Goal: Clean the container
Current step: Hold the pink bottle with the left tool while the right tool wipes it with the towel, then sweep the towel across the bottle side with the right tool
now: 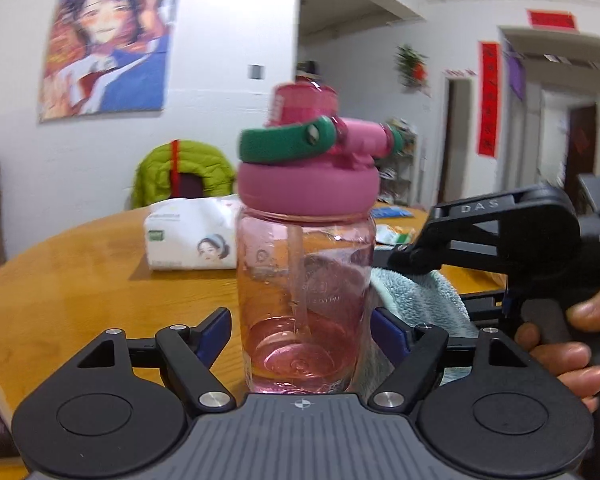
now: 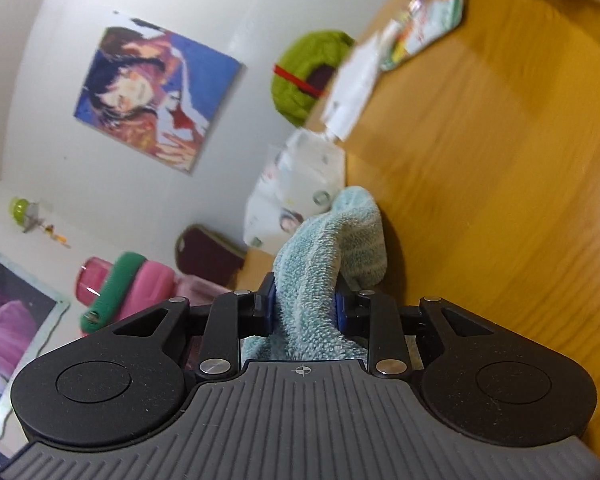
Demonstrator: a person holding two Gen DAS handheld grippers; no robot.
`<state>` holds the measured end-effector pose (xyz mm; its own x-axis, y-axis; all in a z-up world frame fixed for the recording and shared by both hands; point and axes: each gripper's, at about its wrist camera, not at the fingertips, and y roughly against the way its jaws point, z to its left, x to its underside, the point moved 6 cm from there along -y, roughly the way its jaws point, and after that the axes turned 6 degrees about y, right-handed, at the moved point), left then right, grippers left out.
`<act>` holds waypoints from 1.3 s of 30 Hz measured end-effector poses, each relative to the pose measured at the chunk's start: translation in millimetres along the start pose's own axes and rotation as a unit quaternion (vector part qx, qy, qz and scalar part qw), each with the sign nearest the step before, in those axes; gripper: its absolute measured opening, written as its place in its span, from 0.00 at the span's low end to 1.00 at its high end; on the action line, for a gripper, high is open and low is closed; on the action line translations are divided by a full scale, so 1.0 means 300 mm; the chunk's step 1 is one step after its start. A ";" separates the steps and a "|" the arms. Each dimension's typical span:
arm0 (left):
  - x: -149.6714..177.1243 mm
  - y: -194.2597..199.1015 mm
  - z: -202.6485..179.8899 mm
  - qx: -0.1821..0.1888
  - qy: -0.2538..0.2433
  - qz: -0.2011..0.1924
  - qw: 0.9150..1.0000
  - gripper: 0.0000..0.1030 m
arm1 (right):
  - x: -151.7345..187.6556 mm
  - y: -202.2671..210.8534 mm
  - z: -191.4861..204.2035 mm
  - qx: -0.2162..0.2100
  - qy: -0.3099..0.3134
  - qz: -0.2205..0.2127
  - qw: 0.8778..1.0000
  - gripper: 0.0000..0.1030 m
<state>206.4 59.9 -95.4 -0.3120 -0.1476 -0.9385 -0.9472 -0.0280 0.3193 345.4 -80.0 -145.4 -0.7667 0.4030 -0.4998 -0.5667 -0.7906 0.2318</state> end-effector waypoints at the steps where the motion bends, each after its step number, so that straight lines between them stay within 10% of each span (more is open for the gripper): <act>1: 0.002 0.009 -0.009 -0.008 -0.004 -0.004 1.000 0.74 | -0.009 0.006 0.003 -0.003 0.002 -0.012 1.000 0.28; 8: 0.019 0.012 -0.061 -0.007 -0.056 -0.010 0.998 0.75 | -0.020 0.016 0.032 -0.068 -0.014 -0.005 0.998 0.30; 23: -0.002 -0.037 -0.007 0.036 -0.060 -0.007 0.998 0.73 | 0.024 -0.001 0.009 0.007 0.013 0.052 0.999 0.30; 32: 0.003 -0.036 -0.017 0.042 -0.066 -0.007 0.997 0.73 | -0.018 0.049 0.008 -0.188 -0.117 -0.005 0.975 0.30; 39: 0.004 -0.037 -0.016 0.040 -0.067 -0.006 0.997 0.73 | 0.039 -0.023 -0.049 -0.017 -0.069 0.061 0.996 0.30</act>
<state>216.8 55.3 -99.5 -0.3020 -0.0134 -0.9532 -0.9522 0.0516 0.3010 344.8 -76.7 -165.1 -0.8645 0.3616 -0.3490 -0.4587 -0.8514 0.2542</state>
